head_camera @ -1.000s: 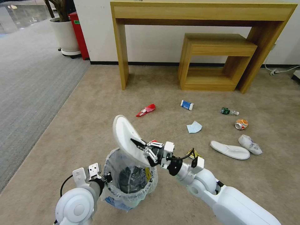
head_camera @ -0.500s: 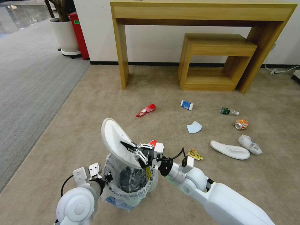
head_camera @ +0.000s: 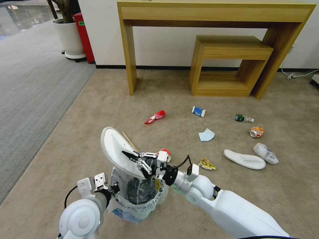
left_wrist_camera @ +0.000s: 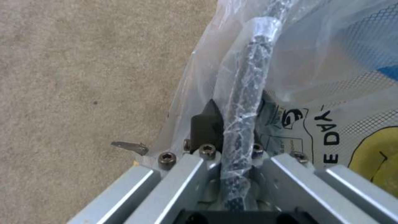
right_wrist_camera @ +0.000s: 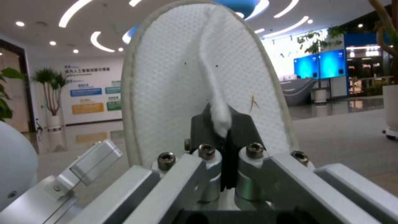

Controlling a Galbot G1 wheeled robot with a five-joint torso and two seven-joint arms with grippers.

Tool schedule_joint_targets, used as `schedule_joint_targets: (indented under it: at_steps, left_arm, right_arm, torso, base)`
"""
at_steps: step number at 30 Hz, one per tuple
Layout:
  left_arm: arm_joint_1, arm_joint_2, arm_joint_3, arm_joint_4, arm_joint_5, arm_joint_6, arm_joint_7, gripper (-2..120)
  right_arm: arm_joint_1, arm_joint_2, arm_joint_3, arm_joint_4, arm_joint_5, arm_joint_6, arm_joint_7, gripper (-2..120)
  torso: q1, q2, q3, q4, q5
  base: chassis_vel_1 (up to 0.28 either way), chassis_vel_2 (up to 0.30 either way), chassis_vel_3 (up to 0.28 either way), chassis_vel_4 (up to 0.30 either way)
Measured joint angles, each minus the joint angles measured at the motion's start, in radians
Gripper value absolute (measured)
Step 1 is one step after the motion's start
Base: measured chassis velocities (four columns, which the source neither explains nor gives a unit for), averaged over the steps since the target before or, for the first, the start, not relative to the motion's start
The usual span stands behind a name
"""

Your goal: Pick up the trash bin and place the garbage on the floor into it.

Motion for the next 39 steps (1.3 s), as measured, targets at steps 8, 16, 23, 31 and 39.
schedule_joint_targets:
  at_steps: [8,16,23,31,39]
  left_arm:
    - [0.014,0.008,-0.018,-0.016,-0.006,0.0,-0.001,0]
    - [0.016,0.005,-0.021,-0.019,-0.007,0.0,-0.001,0]
    - [0.016,0.004,-0.023,-0.023,-0.007,0.0,-0.001,0]
    - [0.021,0.003,-0.03,-0.033,-0.007,0.0,-0.001,0]
    - [0.023,0.002,-0.034,-0.039,-0.01,0.0,-0.001,0]
  right_arm:
    - [0.022,0.028,-0.029,-0.028,-0.001,0.009,-0.002,0]
    - [0.032,0.029,-0.05,-0.04,-0.003,0.014,-0.002,0]
    - [0.032,0.025,-0.055,-0.042,-0.006,0.017,-0.002,0]
    - [0.028,0.029,-0.057,-0.053,-0.013,0.017,-0.007,7]
    - [0.026,0.028,-0.063,-0.062,-0.017,0.016,-0.014,34]
  torso:
    - [0.0,0.0,0.0,0.0,0.0]
    - [0.0,0.0,0.0,0.0,0.0]
    - [0.0,0.0,0.0,0.0,0.0]
    - [0.0,0.0,0.0,0.0,0.0]
    - [0.0,0.0,0.0,0.0,0.0]
  base:
    - [0.0,0.0,0.0,0.0]
    - [0.0,0.0,0.0,0.0]
    - [0.0,0.0,0.0,0.0]
    - [0.0,0.0,0.0,0.0]
    - [0.0,0.0,0.0,0.0]
